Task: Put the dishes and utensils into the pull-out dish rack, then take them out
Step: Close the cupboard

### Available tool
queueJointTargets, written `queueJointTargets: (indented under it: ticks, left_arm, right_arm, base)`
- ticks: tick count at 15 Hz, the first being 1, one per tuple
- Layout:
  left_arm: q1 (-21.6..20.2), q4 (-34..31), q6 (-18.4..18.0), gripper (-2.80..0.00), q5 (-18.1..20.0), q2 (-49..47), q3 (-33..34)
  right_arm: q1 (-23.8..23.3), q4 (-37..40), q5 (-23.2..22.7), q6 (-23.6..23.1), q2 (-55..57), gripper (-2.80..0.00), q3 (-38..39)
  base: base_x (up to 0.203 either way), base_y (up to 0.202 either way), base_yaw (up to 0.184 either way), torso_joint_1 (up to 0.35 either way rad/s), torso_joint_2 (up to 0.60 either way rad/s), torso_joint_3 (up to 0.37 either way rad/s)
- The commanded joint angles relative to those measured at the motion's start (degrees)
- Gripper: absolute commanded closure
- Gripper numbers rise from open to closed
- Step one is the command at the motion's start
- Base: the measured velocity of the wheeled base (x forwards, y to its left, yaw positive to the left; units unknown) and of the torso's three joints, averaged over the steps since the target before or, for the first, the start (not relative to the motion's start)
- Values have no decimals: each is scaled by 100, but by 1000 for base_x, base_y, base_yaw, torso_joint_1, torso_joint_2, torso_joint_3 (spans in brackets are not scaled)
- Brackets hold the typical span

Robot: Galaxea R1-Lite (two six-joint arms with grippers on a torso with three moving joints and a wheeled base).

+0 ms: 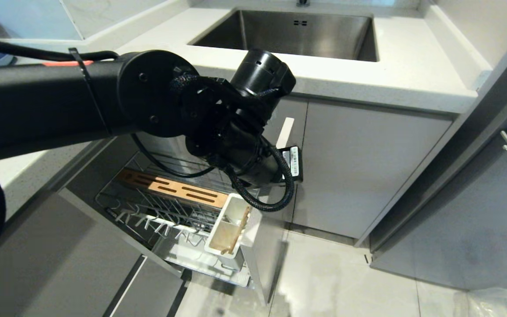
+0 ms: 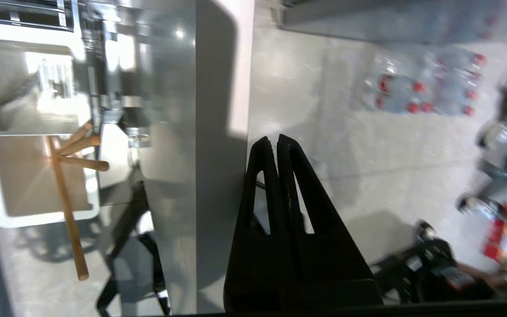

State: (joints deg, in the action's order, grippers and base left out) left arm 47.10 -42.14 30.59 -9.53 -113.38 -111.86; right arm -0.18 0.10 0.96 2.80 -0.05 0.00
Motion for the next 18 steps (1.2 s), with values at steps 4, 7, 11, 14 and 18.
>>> queueJointTargets:
  ticks: [4, 7, 11, 14, 18]
  left_arm:
    - [-22, -159, -173, 0, -945, 42, 6]
    - [-73, -255, -192, 0, -1748, 166, 6]
    - [-284, -690, -176, 0, -2556, 339, 68]
    - [-574, -964, -142, 0, -3018, 480, 115]
    - [-1079, -980, -134, 0, -3112, 703, 450]
  right_arm:
    - [1, -1, 0, 1, 5, 0, 9]
    - [1, -1, 0, 1, 5, 0, 9]
    - [1, -1, 0, 1, 5, 0, 9]
    - [1, -1, 0, 1, 5, 0, 9]
    - [1, -1, 0, 1, 5, 0, 9]
  base:
    - [0, 0, 0, 0, 0, 0]
    - [0, 0, 0, 0, 0, 0]
    - [0, 0, 0, 0, 0, 0]
    - [0, 0, 0, 0, 0, 0]
    - [0, 0, 0, 0, 0, 0]
